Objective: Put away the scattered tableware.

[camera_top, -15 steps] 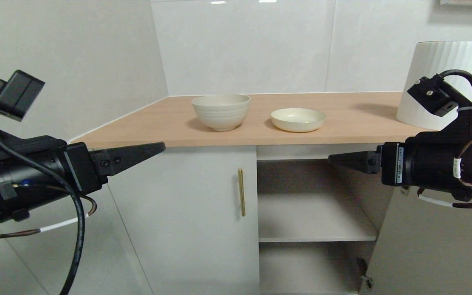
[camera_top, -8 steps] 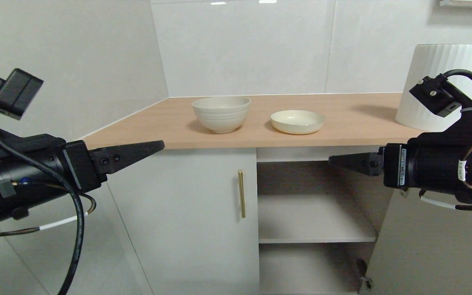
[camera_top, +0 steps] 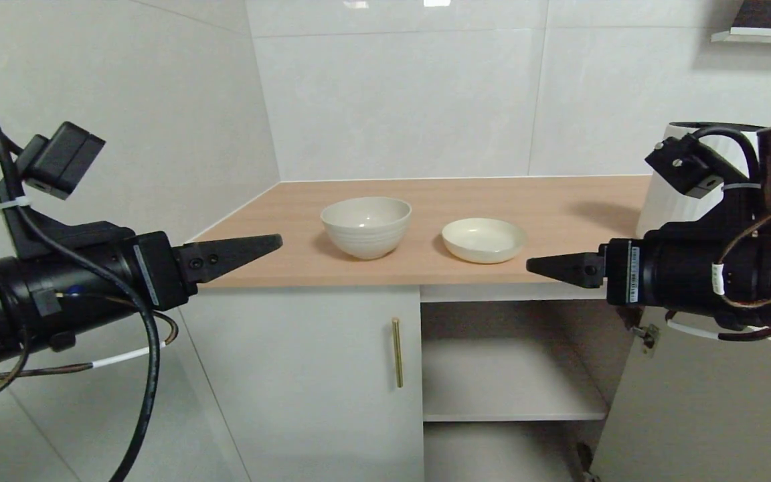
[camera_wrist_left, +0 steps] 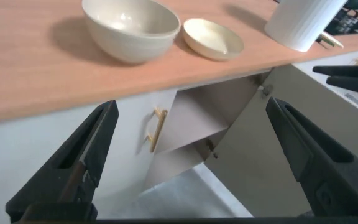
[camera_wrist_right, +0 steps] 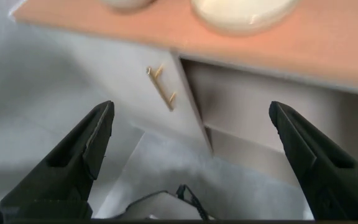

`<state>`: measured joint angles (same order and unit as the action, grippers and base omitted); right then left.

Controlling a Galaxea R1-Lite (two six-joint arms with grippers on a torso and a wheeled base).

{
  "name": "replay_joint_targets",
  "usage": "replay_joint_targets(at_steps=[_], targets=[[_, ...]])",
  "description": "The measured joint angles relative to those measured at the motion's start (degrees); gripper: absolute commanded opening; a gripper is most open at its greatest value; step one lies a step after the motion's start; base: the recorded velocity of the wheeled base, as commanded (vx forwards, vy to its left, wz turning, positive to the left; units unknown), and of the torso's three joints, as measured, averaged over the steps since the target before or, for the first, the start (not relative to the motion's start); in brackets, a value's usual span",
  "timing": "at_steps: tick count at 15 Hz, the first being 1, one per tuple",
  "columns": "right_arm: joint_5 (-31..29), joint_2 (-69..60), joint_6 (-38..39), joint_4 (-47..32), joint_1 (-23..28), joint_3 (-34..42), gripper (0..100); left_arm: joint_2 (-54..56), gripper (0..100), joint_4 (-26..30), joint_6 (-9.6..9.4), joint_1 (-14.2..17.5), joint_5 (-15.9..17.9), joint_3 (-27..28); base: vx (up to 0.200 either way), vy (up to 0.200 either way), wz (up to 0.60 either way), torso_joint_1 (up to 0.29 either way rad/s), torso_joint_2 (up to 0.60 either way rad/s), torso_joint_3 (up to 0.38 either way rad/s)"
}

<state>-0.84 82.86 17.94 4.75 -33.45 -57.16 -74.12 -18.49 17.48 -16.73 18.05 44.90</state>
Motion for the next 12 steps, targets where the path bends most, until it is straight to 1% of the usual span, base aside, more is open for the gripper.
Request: replay_joint_targets(at_steps=[5,6,8,10,11,12], targets=[[0.06,2.95,0.0,1.01,1.05,0.41,100,-3.24,100,0.18,0.09,-0.06,-0.18,0.83,0.0,0.0,0.0,0.192,-0.48,-0.287],[0.05,3.44,0.06,1.15,1.34,0.41,100,-4.05,100,0.18,0.52,-0.06,-0.21,1.27,0.0,0.0,0.0,0.212,-0.5,-0.281],[0.02,4.64,0.06,4.28,1.84,0.41,100,-5.97,100,0.22,2.66,-0.05,-0.21,2.84,0.0,0.0,0.0,0.095,-0.23,-0.132],[-0.13,6.45,-0.1,8.33,2.95,0.74,100,-9.51,100,0.84,5.61,0.46,-0.16,6.08,0.0,0.0,0.0,0.034,-0.07,-0.039],[-0.33,7.52,-0.13,9.64,3.5,0.79,100,-11.52,100,2.05,6.63,0.74,-0.18,8.22,0.0,0.0,0.0,0.0,0.0,0.0],[-0.66,8.98,-0.18,10.05,4.07,0.28,100,-13.8,100,5.33,7.14,0.99,-0.21,11.19,0.0,0.0,0.0,0.0,0.0,0.0]])
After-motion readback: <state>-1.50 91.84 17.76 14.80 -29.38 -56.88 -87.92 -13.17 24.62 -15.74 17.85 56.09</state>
